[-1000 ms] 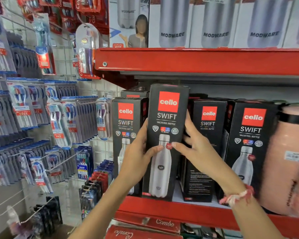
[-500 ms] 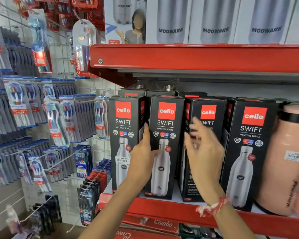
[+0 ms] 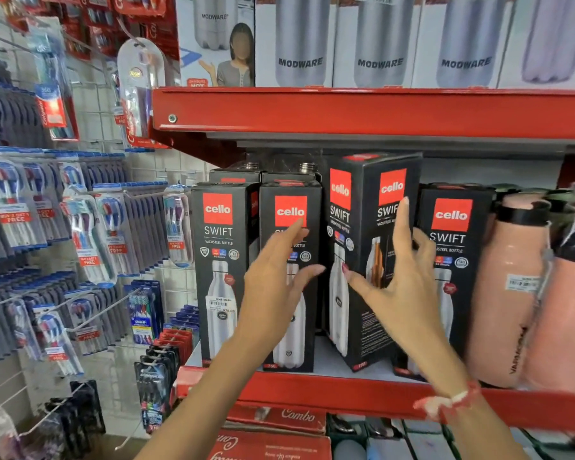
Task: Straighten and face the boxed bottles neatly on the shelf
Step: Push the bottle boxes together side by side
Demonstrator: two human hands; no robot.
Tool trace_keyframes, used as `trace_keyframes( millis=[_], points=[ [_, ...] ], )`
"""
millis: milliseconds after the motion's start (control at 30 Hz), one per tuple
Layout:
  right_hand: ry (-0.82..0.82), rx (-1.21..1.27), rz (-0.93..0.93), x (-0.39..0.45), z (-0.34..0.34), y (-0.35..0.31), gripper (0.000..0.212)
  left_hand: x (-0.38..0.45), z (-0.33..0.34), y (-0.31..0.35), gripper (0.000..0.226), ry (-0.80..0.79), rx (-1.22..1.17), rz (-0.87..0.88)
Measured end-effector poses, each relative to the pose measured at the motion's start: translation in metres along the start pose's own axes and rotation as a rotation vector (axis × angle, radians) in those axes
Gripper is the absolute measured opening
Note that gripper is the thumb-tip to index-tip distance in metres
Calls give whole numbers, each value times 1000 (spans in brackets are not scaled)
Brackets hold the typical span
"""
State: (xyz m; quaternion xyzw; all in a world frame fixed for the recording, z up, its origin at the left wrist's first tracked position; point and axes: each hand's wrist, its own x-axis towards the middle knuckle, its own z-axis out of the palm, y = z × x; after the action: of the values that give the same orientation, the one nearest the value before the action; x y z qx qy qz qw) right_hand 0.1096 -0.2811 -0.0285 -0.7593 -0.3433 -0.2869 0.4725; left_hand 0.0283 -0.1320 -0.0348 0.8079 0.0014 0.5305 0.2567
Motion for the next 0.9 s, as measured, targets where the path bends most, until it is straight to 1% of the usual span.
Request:
trace_keyframes(
  millis=[100,167,200,267,333,400,500,600,667,800,900],
  points=[
    [-144,205,-34,2,-34,-1,115,1,9,15,84,-202,-163,-139],
    [-241,320,-48,4,-48,4,114,-1,15,20,86,-323,-270,-191],
    [-286,374,-37,6,-52,8,112,-2,18,21,84,-341,-324,-212],
    [-369,457,-31,14,-54,16,109,-4,25,21,82,-277,-345,-247],
    [-426,475,-35,23,-51,21,104,-6,36,24,82,-174,-261,-272],
    [-452,448,-15,31,-43,28,103,-9,49,28,84,-123,-128,-317],
    [-432,354,7,33,-24,41,106,-11,64,26,85,-94,-10,-336],
    [-389,341,36,26,-4,60,104,-9,72,23,80,-96,74,-326],
    [-325,332,34,22,4,66,103,-9,77,22,80,-88,132,-315],
    [-201,266,43,21,11,62,102,-7,79,19,80,-120,199,-343],
    [-105,185,50,19,16,56,101,-6,75,16,79,-165,324,-311]
  ],
)
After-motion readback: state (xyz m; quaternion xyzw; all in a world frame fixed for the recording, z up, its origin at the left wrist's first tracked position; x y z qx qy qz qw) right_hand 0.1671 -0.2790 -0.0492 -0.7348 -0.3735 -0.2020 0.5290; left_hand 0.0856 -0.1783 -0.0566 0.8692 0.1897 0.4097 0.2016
